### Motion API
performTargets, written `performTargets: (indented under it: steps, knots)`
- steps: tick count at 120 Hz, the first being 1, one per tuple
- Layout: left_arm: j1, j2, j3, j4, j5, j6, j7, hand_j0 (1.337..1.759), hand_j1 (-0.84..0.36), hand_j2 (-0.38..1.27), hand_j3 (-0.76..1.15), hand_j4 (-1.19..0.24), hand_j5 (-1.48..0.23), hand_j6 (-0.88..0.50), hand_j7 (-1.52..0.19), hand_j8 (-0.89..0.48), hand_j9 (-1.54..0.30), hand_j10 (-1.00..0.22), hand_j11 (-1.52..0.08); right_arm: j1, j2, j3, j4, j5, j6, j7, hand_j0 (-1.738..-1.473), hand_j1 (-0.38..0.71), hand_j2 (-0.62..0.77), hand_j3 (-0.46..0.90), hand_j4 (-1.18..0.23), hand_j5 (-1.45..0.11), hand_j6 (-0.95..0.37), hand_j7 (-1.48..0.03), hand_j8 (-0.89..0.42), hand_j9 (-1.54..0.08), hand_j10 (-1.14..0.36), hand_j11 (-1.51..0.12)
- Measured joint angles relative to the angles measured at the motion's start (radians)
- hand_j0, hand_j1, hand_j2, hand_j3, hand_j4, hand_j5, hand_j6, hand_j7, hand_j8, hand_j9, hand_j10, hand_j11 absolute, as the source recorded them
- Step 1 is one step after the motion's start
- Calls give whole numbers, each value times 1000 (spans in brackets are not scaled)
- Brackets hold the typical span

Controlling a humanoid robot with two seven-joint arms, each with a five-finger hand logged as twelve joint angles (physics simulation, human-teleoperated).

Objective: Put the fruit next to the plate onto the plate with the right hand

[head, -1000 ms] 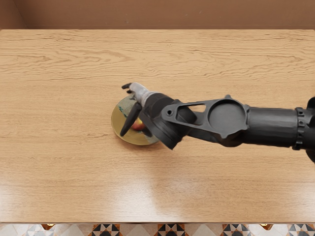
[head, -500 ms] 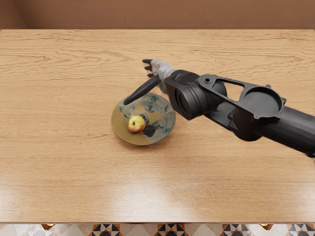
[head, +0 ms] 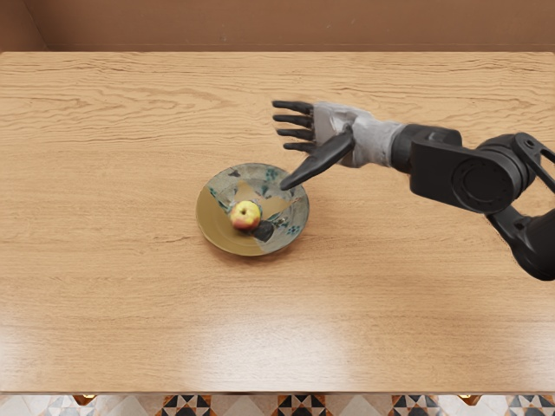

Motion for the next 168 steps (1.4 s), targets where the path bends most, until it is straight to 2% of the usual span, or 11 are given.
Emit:
performTargets:
  steps: [15,33,66,82,106,141,149,152,157,168]
  knots:
    - [0,0,0,0,0,0,0,1658,349,0,0,0,0,0,0,0,0,0,0,-109,-32,162,23,1,263,0,-1658,-321,-4,0,-23,-31,-23,-31,-23,-31,-23,-31]
    - [1,0,0,0,0,0,0,1658,349,0,0,0,0,0,0,0,0,0,0,-193,-63,287,24,15,462,0,-1658,-322,-4,0,-23,-30,-23,-30,-23,-30,-23,-30]
    - [0,0,0,0,0,0,0,1658,349,0,0,0,0,0,0,0,0,0,0,-421,-56,552,-7,142,542,0,-1658,-319,-5,0,-25,-32,-24,-32,-25,-32,-25,-32]
    - [1,0,0,0,0,0,0,1658,349,0,0,0,0,0,0,0,0,0,0,-502,-50,612,-46,248,546,0,-1658,-319,-4,0,-25,-33,-25,-33,-25,-33,-25,-33]
    - [1,-1,1,0,0,0,0,1658,349,0,0,0,0,0,0,0,0,0,0,-544,-57,626,-80,293,548,0,-1658,-319,-4,0,-25,-33,-25,-33,-25,-33,-25,-33]
    - [20,-21,2,0,-1,0,1,1658,349,0,0,0,0,0,0,0,0,0,0,-543,-56,616,-119,296,548,0,-1658,-319,-5,0,-25,-33,-24,-33,-25,-33,-25,-33]
    - [-58,-27,0,0,-6,0,2,1658,349,0,0,1,0,1,0,1,0,1,0,-542,-58,615,-127,296,548,0,-1658,-319,-5,0,-25,-33,-25,-33,-25,-33,-25,-33]
    - [-42,-39,1,0,-6,0,2,1658,349,0,0,0,0,0,0,0,0,0,0,-542,-59,614,-128,296,548,0,-1658,-319,-4,0,-25,-33,-24,-33,-24,-33,-25,-33]
    - [25,-41,1,0,-7,0,2,1658,349,-1,0,0,0,0,0,0,0,0,0,-542,-59,614,-132,296,548,0,-1658,-319,-4,0,-25,-33,-24,-33,-25,-33,-25,-33]
    - [32,-41,1,0,-8,0,3,1658,349,0,0,0,0,0,0,0,0,0,0,-542,-59,613,-140,297,548,0,-1658,-319,-5,0,-25,-33,-25,-33,-25,-33,-25,-33]
